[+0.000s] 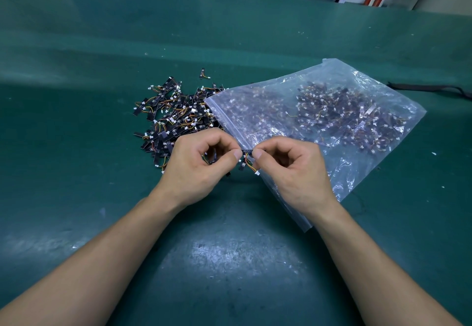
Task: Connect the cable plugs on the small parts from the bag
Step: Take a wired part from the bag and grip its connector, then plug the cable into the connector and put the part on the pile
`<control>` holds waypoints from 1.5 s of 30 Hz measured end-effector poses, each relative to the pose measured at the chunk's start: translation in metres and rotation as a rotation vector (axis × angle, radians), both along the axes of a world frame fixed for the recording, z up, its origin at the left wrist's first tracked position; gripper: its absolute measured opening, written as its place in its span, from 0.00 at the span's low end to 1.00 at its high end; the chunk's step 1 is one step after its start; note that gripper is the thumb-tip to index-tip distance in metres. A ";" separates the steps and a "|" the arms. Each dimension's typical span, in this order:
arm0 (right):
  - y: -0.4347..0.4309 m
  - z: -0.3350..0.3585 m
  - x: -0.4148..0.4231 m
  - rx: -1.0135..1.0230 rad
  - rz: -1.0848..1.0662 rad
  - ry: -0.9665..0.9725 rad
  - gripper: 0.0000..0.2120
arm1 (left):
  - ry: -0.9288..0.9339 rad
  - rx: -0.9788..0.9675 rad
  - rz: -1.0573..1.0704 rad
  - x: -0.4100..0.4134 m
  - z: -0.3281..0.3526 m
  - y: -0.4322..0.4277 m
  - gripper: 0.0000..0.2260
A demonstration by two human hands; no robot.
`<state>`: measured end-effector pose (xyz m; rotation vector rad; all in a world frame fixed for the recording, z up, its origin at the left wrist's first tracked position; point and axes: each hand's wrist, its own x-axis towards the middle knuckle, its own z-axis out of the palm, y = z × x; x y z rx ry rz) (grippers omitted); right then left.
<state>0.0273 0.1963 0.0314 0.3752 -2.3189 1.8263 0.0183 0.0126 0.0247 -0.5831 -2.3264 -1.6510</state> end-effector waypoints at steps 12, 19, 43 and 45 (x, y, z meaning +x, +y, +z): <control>0.003 -0.004 -0.002 -0.028 0.024 -0.002 0.07 | -0.007 -0.015 0.026 -0.001 0.000 0.000 0.05; 0.016 -0.010 -0.011 0.404 -0.217 0.036 0.09 | 0.001 0.008 0.053 -0.001 0.000 -0.001 0.05; 0.029 -0.001 -0.014 0.306 -0.337 0.142 0.06 | 0.123 -0.511 0.189 -0.025 0.010 0.027 0.06; 0.028 0.001 -0.013 0.299 -0.339 0.164 0.07 | 0.156 -0.605 0.218 -0.034 0.014 0.047 0.07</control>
